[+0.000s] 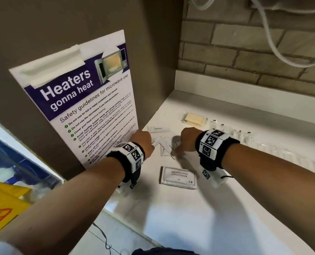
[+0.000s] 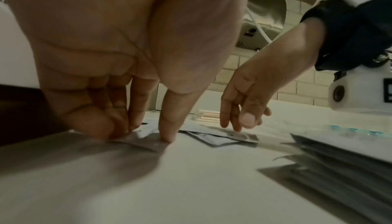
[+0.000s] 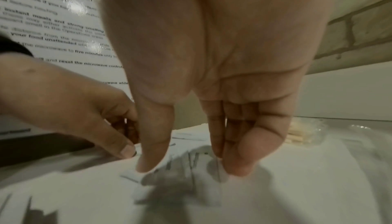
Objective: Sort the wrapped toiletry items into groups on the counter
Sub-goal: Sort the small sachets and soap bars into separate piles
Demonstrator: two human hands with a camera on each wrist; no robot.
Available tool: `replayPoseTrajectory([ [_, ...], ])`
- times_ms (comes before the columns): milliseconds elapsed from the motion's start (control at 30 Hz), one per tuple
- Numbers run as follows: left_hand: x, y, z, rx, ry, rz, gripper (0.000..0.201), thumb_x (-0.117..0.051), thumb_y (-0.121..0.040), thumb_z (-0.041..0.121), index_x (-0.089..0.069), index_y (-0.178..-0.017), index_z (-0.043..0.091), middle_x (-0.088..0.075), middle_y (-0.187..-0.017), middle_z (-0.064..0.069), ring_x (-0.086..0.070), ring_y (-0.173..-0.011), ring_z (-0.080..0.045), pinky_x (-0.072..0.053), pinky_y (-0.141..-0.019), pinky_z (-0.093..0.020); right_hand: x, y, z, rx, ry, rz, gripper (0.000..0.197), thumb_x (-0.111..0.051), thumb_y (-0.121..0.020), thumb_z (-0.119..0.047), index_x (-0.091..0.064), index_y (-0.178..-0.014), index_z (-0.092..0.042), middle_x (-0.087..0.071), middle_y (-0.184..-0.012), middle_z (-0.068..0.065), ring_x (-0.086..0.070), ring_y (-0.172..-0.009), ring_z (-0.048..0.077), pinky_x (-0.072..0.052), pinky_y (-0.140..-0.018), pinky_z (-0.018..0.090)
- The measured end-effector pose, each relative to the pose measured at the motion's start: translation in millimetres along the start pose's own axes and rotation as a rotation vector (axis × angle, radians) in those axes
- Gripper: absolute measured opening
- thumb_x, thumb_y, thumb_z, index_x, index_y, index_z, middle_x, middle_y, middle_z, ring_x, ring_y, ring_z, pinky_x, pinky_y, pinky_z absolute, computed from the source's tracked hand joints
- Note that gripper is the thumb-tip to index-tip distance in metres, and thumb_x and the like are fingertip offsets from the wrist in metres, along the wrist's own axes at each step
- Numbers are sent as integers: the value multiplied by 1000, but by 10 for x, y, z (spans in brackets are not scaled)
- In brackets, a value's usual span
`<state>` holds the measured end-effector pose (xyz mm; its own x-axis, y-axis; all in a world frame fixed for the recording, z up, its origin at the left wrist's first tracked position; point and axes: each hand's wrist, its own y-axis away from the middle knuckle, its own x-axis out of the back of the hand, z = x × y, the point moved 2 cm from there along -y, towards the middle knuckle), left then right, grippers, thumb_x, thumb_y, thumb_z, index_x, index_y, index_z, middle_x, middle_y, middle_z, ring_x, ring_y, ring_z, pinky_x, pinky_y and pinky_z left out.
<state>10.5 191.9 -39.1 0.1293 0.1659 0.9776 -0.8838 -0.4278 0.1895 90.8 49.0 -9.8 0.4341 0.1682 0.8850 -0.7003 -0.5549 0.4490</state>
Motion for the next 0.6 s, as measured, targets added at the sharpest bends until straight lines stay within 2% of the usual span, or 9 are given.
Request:
replayPoseTrajectory([
  [133, 24, -69, 28, 28, -11, -39, 31, -56, -94, 28, -60, -115, 5, -63, -121, -13, -59, -114, -29, -45, -86, -31, -41, -120, -12, -6, -19, 5, 43, -75, -74, -51, -49, -64, -18, -52, -72, 0, -55, -80, 23, -44, -68, 28],
  [200, 11, -110, 42, 39, 40, -77, 28, -56, -92, 20, -59, -116, 5, -62, -122, -12, -58, -114, -29, -46, -86, -30, -35, -187, -9, 4, -4, 17, 40, -77, -72, -45, -59, -80, -9, -55, -83, 4, -56, -81, 23, -44, -67, 28],
  [267, -4, -133, 48, 48, 98, -96, 35, -56, -90, 16, -54, -124, 7, -60, -125, -10, -57, -117, -29, -47, -92, -31, -10, -208, -3, 15, -1, 0, 37, -75, -75, -35, -65, -93, -4, -58, -88, 7, -57, -82, 22, -42, -67, 26],
  [333, -25, -170, 32, 44, 184, -98, 42, -57, -88, 14, -50, -129, 12, -59, -126, -7, -56, -117, -26, -48, -95, -32, 25, -217, 31, 19, -9, -27, 30, -73, -78, -25, -69, -98, -3, -61, -87, 6, -58, -84, 20, -42, -68, 25],
  [367, -21, -181, 32, 34, 235, -98, 41, -57, -88, 13, -51, -128, 14, -60, -124, -5, -57, -114, -25, -48, -92, -30, 35, -232, 69, 20, -22, -33, 28, -74, -78, -23, -70, -97, -3, -62, -86, 5, -58, -83, 20, -42, -68, 25],
  [433, -15, -202, 31, 2, 345, -92, 29, -59, -86, 12, -58, -114, 16, -63, -111, -3, -60, -100, -22, -47, -78, -25, 38, -252, 131, 9, -44, -15, 23, -74, -78, -24, -71, -91, -6, -61, -79, 2, -57, -81, 20, -42, -68, 25],
  [500, 3, -205, 27, -16, 478, -61, 12, -66, -83, 14, -60, -92, 17, -62, -87, 0, -57, -77, -16, -41, -66, -22, 53, -260, 186, 19, -57, 26, 20, -69, -82, -27, -70, -90, -8, -59, -78, 2, -55, -81, 19, -40, -69, 24],
  [567, 20, -192, 43, -42, 608, -43, 19, -73, -80, 16, -54, -75, 17, -53, -67, 5, -48, -60, -12, -37, -58, -23, 105, -233, 222, 33, -81, 54, 15, -64, -85, -21, -71, -88, -8, -56, -72, 5, -53, -75, 20, -39, -65, 24],
  [600, 21, -192, 51, -52, 660, -41, 20, -75, -79, 17, -55, -74, 16, -51, -63, 6, -47, -58, -12, -36, -57, -23, 140, -210, 242, 35, -113, 61, 11, -64, -84, -17, -71, -85, -8, -55, -67, 4, -53, -69, 19, -40, -62, 23],
])
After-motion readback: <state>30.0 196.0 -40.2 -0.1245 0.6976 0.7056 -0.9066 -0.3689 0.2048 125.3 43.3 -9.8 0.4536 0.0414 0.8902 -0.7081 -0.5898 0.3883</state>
